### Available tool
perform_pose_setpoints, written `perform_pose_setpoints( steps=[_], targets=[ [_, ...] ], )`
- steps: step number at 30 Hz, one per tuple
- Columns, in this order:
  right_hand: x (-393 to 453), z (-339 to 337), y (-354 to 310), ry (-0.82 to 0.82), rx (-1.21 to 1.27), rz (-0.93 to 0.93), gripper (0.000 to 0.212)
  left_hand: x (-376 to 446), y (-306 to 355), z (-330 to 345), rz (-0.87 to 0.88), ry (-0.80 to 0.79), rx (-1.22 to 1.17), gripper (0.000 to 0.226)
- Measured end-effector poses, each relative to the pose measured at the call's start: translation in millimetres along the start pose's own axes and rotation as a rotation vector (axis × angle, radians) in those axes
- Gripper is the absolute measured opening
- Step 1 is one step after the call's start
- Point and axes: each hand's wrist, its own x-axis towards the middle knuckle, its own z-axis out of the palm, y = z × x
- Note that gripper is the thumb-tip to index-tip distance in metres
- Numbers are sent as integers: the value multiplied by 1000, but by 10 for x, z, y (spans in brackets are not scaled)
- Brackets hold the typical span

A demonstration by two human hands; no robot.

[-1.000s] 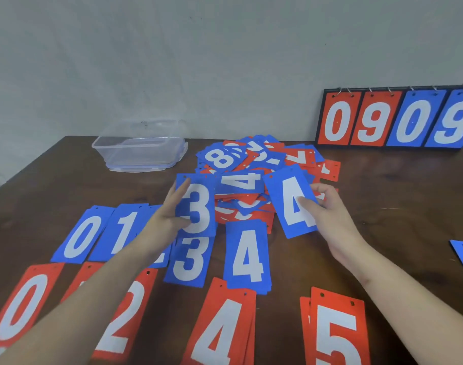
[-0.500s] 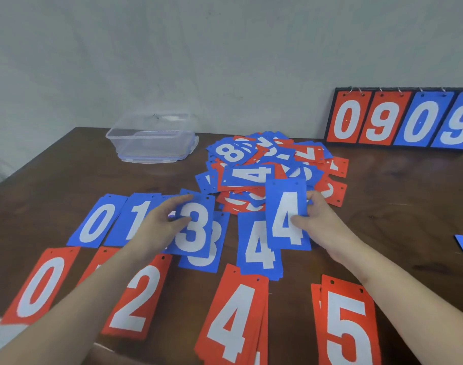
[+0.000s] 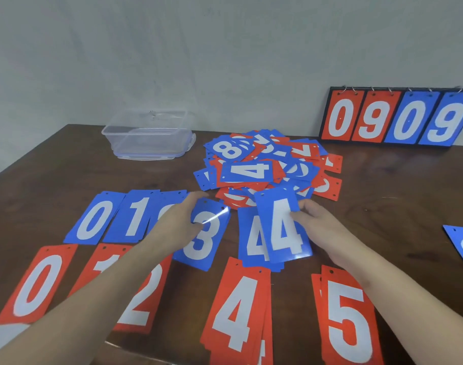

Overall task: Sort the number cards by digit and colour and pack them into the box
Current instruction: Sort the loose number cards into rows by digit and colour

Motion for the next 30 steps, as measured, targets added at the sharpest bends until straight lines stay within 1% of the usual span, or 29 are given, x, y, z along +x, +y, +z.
perform_pose_setpoints(
  steps=[2,4,6,7,9,11,12,13,15,17,20,22,24,26,30],
  targets=[
    [5,100,-46,-12,-23,-42,7,-2,-38,41,17,40,80,66],
    [33,187,-91,-38,-97,-81,7,14,-79,59,18,83,169,72],
    [69,253,-105,-41,-263,-126,12,29,-99,55,7,117,240,78],
    [94,277,-93,-18,-377,-159,14,28,-105,49,27,125,268,78],
    [150,297,-33,62,-628,-241,19,32,-140,48,134,115,274,66],
    [179,278,25,107,-775,-254,32,30,-192,51,261,56,234,48],
    [182,258,38,107,-788,-235,40,30,-227,53,295,11,254,44],
    [191,235,48,103,-786,-222,48,33,-259,55,317,-29,299,49],
    [219,190,54,101,-776,-234,56,63,-306,76,369,-32,378,68],
    [272,140,54,112,-742,-274,52,114,-301,85,404,5,409,70],
    [399,13,18,153,-656,-321,37,224,-225,54,443,14,445,66],
    [518,-119,-16,200,-617,-351,30,313,-156,19,439,-4,444,59],
    [648,-273,-39,249,-584,-373,24,429,-71,-22,422,-16,421,45],
    [781,-427,-48,279,-585,-375,26,576,0,-44,433,12,379,34],
    [1055,-681,-70,320,-636,-346,28,909,185,-15,454,20,293,40]
  ],
)
